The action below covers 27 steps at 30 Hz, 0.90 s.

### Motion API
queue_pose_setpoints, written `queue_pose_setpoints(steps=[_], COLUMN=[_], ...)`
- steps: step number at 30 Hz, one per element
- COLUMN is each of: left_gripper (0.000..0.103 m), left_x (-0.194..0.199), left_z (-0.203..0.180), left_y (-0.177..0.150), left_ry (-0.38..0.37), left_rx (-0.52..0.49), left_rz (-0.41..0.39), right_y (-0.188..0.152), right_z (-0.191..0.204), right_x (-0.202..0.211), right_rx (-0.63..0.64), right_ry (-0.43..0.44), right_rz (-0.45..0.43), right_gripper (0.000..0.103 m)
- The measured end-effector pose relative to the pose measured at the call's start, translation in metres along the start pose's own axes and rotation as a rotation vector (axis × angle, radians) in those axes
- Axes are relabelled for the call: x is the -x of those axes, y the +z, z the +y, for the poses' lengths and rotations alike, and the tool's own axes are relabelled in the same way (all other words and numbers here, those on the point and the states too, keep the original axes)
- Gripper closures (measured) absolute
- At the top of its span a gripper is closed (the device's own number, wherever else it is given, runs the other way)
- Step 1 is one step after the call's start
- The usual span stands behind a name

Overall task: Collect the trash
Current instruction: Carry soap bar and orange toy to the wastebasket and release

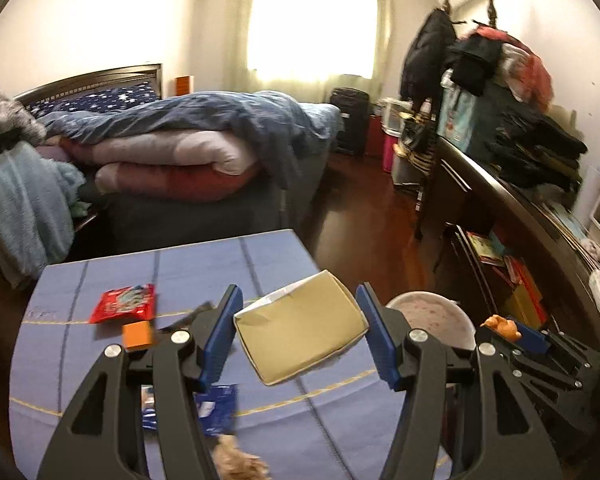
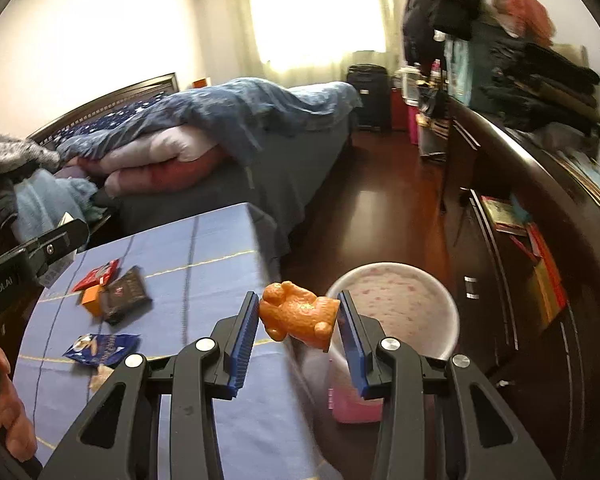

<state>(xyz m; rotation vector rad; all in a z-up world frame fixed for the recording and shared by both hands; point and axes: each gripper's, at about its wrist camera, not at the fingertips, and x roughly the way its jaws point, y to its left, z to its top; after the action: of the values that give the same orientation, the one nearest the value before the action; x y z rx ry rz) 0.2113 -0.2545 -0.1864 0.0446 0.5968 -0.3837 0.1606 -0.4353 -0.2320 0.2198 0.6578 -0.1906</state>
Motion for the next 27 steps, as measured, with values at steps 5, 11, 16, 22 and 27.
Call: queue_pose_setpoints(steps=[5,11,16,22,27], left_gripper=[0.044,0.044,0.044,0.044,0.044], left_x=[-0.01,-0.022,-0.038,-0.061,-0.086], left_z=[-0.036,-0.071,-0.097,-0.122,-0.144], left_y=[0.001,0.001,0.001,0.002,0.0], left_ry=[-0.049,-0.099,-0.141,-0.189,-0.224], left_rx=[-0.062,-0.115,-0.148,-0.183,-0.2], left_rz=[0.003,0.01,0.029,0.047,0.069], right_y=[-0.001,-0.004,-0.008,-0.01,-0.01], right_z=[-0.029,-0.061,-0.08,-0.101,-0.114], right_x=[0.003,0.004,-0.003,-0.018,-0.031], right_rx=[-0.041,-0.086,-0.109,-0.141,-0.152], right_ry=[-0.04,-0.082,-0.112,-0.144,-0.167], right_rz=[-0.007,-0.008,0.001,0.016,0.028], right_gripper=[0.062,0.062,0.062,0.062,0.062])
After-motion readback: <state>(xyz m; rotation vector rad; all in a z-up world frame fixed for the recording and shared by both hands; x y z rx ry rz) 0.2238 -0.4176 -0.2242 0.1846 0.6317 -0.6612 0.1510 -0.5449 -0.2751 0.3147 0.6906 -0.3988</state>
